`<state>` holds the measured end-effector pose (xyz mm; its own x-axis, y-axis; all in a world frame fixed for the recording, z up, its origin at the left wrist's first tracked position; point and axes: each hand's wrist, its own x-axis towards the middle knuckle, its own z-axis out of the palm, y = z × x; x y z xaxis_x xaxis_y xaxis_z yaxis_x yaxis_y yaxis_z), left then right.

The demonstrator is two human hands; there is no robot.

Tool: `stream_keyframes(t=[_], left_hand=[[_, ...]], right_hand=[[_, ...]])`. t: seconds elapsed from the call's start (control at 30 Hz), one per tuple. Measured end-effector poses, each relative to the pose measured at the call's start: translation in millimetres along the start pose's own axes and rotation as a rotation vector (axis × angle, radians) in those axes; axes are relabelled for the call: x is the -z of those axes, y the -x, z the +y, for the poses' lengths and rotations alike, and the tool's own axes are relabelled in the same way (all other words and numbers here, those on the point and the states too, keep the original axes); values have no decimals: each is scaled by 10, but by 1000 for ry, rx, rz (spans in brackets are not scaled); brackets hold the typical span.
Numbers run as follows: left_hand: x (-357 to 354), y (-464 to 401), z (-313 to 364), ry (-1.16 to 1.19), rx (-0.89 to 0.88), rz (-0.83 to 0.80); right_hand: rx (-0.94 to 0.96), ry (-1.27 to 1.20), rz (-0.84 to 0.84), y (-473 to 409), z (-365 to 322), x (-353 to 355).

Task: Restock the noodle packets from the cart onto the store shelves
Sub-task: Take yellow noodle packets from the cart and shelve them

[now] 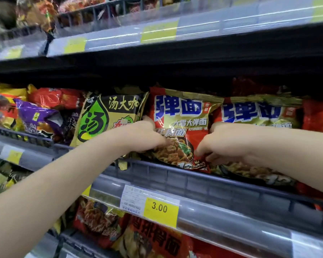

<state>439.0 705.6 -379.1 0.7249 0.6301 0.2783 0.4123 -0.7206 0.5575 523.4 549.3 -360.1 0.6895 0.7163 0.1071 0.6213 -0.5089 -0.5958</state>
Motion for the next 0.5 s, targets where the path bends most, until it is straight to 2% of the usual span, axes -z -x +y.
stream_keyframes(t=[0.13,0.2,0.3,0.4,0.5], left_hand=[[168,205,-24,54,-257,102],[304,280,-127,82,-351,223],[488,298,-366,176,-387,416],[631,272,-629,93,-424,595],[751,173,-889,-51,-347,574]], right_hand=[[-51,-11,86,104,-144,-40],[-65,22,134,179,-229,-64],[-68,142,228,272,-368,-89],[-42,218,300,344,-529,-156],[-7,273,381,360,-675,-276]])
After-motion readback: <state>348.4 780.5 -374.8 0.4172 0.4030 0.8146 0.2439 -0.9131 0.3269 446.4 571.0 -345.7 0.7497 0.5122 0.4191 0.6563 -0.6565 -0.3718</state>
